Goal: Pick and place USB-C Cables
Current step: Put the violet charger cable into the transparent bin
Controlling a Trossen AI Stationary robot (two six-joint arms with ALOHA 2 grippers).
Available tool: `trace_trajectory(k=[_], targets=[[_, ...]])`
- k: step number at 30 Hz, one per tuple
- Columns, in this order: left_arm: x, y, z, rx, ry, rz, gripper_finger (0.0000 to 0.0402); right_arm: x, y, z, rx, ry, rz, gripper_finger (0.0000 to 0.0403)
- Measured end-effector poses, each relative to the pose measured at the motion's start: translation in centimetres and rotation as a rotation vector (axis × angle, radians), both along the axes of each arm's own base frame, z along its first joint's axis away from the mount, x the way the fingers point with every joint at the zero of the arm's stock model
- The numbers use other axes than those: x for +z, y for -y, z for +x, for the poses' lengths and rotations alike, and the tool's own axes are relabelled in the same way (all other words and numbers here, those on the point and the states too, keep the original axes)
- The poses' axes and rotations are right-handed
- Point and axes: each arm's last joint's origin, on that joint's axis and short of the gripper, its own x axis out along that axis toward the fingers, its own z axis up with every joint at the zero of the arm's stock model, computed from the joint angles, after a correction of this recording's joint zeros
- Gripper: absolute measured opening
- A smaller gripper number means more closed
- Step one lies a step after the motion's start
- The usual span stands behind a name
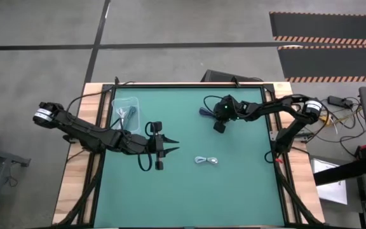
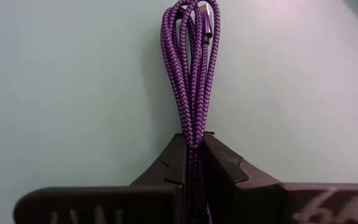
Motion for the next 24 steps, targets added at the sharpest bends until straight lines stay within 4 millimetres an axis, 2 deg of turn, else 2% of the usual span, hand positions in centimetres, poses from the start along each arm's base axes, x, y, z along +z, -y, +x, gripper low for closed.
trace_trajectory(k=[7, 13, 24], targets=[[0.0, 0.0, 0.0, 0.006, 0.004, -0.024, 0.0075, 3.0, -1.5, 0.4, 0.036, 0.134, -0.040, 0.0019], [0.0, 0.0, 0.0, 0.013, 0.007, -0.049, 0.0075, 5.3, -4.4, 0.6, 0.101, 0.343, -0.075, 0.0019], [0.4, 0.0, 0.1, 0.017, 0.082, -0.097, 0.0075, 7.3, -9.6, 2.0, 0.278, 0.764, -0.138, 0.0018]])
